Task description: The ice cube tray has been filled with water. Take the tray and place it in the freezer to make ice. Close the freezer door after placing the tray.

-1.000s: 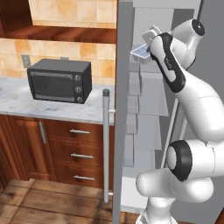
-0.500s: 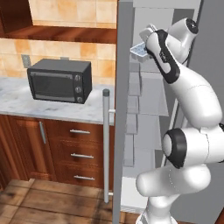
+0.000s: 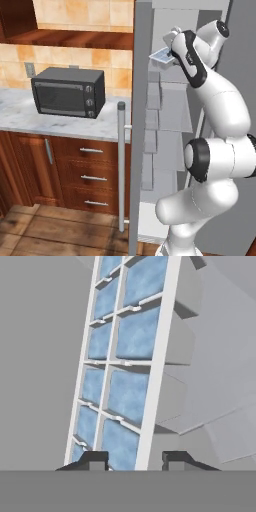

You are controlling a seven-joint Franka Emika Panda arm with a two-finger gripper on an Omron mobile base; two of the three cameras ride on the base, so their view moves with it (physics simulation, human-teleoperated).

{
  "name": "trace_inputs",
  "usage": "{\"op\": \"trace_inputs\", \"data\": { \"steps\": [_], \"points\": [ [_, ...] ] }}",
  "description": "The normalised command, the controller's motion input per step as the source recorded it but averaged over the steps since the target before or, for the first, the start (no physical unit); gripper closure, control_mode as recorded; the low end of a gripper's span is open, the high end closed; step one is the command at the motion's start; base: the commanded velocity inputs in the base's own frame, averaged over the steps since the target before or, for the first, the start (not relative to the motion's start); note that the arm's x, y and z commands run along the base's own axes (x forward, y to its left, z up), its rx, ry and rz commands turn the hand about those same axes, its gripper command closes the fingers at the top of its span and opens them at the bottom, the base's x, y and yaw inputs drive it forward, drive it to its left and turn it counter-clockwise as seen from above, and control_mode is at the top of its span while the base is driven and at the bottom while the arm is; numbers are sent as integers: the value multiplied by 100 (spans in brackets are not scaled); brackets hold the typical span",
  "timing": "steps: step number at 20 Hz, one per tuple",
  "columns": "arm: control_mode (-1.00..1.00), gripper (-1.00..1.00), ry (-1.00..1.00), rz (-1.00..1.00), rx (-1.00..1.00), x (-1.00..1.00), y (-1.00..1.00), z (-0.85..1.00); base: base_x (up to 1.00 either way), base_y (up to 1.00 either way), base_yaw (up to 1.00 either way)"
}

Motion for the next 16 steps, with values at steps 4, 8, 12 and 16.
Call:
{"op": "trace_inputs", "data": {
  "steps": [4, 8, 12, 16],
  "points": [
    [-100, 100, 0, -1, 0, 20, -22, 0, 0, 0, 0],
    [-100, 100, 0, 0, 1, 48, -12, 0, 0, 0, 0],
    [-100, 100, 0, 0, 0, 53, -5, 0, 0, 0, 0],
    [-100, 100, 3, 0, 0, 42, 0, -4, 0, 0, 0]
  ]
}}
